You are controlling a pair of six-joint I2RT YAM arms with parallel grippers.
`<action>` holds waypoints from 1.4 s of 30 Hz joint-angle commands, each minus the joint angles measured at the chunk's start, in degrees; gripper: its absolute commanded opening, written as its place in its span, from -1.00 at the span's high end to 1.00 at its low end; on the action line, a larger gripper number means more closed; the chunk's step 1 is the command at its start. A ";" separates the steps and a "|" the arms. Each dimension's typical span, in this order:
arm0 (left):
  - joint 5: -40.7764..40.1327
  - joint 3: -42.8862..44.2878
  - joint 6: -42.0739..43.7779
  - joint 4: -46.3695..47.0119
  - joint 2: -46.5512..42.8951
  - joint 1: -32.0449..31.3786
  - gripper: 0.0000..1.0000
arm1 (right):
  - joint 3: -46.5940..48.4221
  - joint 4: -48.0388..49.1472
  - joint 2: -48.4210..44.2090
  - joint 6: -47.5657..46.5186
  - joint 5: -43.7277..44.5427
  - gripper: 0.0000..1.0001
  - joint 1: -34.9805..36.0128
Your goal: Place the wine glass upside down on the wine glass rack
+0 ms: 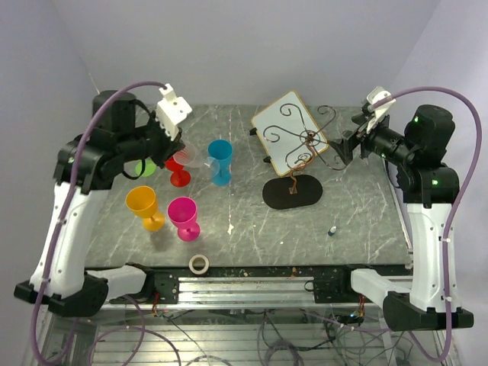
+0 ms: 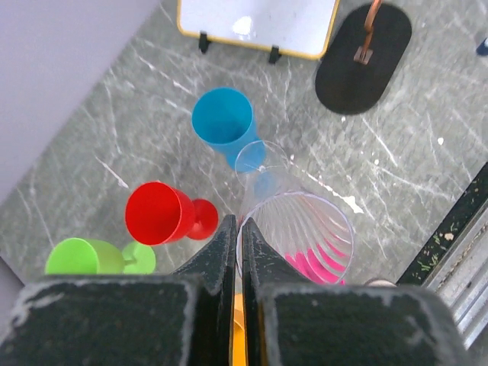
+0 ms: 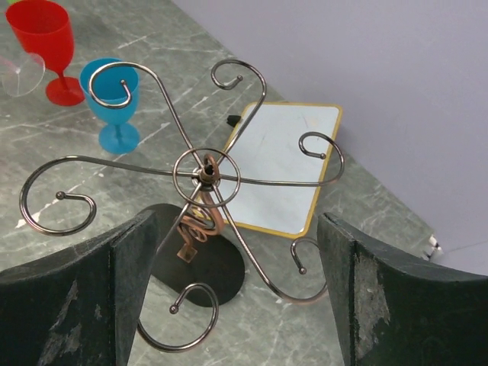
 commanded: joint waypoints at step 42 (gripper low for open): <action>10.37 3.18 -39.10 52.59 -0.89 -0.43 0.86 | 18.73 24.49 20.75 28.06 -10.71 -0.51 13.73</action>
